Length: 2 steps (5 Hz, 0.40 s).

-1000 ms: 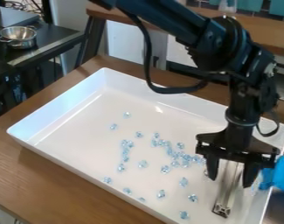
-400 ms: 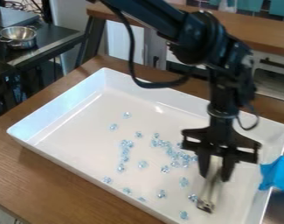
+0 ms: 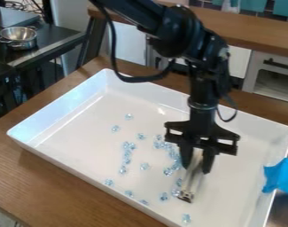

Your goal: Sweep into pile

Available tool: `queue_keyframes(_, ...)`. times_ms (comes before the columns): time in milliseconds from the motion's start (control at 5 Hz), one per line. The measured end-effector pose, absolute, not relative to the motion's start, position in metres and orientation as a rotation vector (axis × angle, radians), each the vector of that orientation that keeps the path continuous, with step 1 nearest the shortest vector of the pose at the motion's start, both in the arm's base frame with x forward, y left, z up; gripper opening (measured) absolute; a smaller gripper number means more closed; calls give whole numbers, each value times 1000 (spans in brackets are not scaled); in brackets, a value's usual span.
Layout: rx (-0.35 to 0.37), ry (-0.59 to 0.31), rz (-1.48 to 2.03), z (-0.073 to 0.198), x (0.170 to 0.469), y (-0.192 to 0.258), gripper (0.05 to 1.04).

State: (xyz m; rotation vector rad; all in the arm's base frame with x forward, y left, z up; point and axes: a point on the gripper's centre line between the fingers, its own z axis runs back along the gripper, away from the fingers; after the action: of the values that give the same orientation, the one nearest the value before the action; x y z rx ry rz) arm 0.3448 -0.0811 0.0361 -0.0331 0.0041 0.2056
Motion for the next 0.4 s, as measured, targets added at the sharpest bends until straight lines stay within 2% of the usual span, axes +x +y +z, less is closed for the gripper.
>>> queue_keyframes(400, 2, 18, 211, 37, 334, -28, 370)
